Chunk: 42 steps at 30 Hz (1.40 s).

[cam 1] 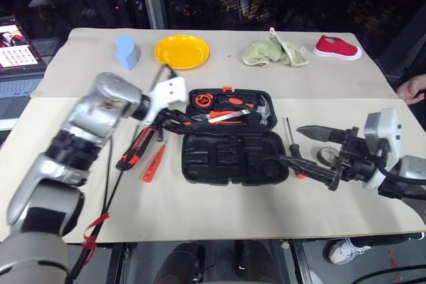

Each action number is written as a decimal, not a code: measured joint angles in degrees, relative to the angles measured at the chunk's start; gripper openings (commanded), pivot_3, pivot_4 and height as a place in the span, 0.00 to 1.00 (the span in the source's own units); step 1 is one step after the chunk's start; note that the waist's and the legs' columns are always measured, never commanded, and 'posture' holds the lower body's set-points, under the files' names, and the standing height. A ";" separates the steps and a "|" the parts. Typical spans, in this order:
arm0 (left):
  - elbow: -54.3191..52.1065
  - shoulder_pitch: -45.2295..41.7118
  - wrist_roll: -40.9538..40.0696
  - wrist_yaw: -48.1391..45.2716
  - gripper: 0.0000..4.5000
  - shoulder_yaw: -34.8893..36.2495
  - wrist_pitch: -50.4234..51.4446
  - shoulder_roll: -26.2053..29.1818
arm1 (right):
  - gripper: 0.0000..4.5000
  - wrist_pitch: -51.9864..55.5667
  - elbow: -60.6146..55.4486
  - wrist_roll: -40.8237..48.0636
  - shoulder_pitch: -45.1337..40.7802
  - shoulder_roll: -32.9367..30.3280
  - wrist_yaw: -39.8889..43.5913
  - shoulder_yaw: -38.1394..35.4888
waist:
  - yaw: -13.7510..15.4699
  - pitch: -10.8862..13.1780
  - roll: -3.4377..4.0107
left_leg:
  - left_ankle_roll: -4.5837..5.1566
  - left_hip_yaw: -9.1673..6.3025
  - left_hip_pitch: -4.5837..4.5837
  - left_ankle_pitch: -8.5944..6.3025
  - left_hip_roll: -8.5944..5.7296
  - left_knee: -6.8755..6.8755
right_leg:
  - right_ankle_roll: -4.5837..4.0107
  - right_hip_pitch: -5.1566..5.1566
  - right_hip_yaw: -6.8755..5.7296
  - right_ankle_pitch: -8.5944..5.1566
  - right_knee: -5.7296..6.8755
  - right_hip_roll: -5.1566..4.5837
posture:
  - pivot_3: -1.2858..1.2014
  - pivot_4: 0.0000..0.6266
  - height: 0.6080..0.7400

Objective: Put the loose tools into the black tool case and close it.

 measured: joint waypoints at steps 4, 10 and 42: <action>9.10 -5.03 6.18 0.12 0.19 -4.41 -2.52 -7.50 | 1.00 0.11 -1.34 0.20 1.65 2.01 -3.83 -2.68 | -0.09 0.03 -0.03 | 0.17 0.04 0.03 -0.07 0.06 0.18 | 0.04 0.06 0.37 -0.02 -0.05 -0.25 | 0.52 0.24 1.00; 18.45 -6.43 11.84 0.39 0.19 -5.78 -5.47 -12.65 | 1.00 0.21 -5.65 0.30 7.31 4.26 -6.97 -5.25 | -0.06 0.03 -0.03 | 0.49 0.01 0.03 -0.12 0.14 0.41 | 0.03 0.06 0.57 0.02 0.16 -0.12 | 0.52 0.24 1.00; 19.09 -5.14 9.95 -3.84 0.52 8.00 -16.57 -11.05 | 1.00 0.17 -6.84 3.24 11.16 5.70 -8.04 -9.40 | 0.92 0.00 0.01 | 0.50 0.18 -0.03 -0.14 0.13 0.82 | 0.17 0.07 0.53 0.18 0.18 -0.03 | 0.52 0.24 1.00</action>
